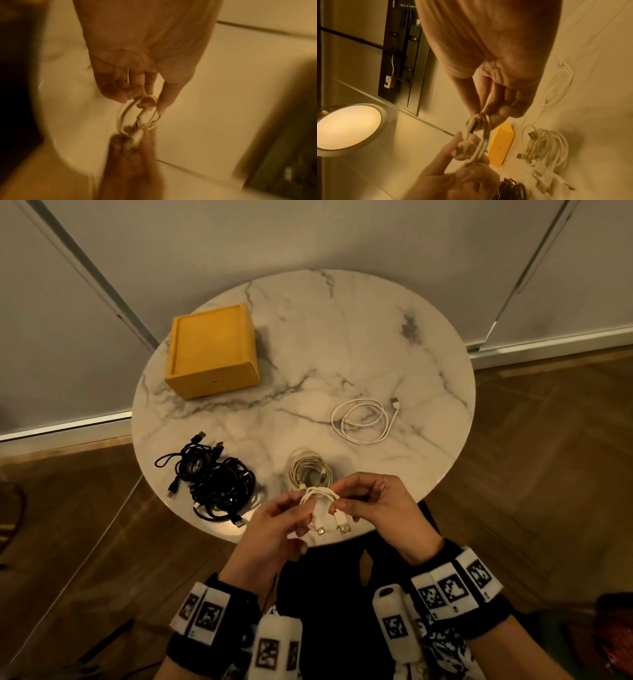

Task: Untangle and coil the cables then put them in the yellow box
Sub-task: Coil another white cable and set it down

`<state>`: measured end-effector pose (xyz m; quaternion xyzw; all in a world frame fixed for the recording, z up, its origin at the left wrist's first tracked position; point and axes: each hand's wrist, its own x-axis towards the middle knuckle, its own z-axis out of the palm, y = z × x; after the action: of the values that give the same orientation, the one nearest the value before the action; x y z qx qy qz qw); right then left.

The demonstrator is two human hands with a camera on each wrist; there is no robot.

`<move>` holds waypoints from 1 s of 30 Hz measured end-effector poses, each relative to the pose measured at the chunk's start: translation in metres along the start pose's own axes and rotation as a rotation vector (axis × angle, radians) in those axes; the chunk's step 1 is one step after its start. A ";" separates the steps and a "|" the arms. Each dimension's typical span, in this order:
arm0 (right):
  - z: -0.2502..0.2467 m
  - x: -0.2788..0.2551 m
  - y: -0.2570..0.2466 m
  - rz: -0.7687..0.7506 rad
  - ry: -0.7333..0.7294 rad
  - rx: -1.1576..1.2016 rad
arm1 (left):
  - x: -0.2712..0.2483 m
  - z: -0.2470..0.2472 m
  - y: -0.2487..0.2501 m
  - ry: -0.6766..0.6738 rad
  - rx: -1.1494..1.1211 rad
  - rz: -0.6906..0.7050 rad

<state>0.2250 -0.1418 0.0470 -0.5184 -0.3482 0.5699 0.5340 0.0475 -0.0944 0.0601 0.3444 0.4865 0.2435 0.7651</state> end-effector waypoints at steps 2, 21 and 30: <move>0.002 0.008 0.003 0.093 -0.020 0.002 | 0.005 0.000 0.007 0.105 0.402 0.252; -0.001 0.045 -0.005 0.057 -0.066 -0.443 | 0.031 -0.016 0.042 0.018 1.015 0.374; -0.006 0.080 -0.009 0.010 -0.025 -0.608 | 0.064 -0.016 0.076 -0.010 1.136 0.279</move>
<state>0.2416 -0.0635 0.0368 -0.6492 -0.5066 0.4487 0.3473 0.0556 0.0047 0.0769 0.7625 0.4872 0.0413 0.4237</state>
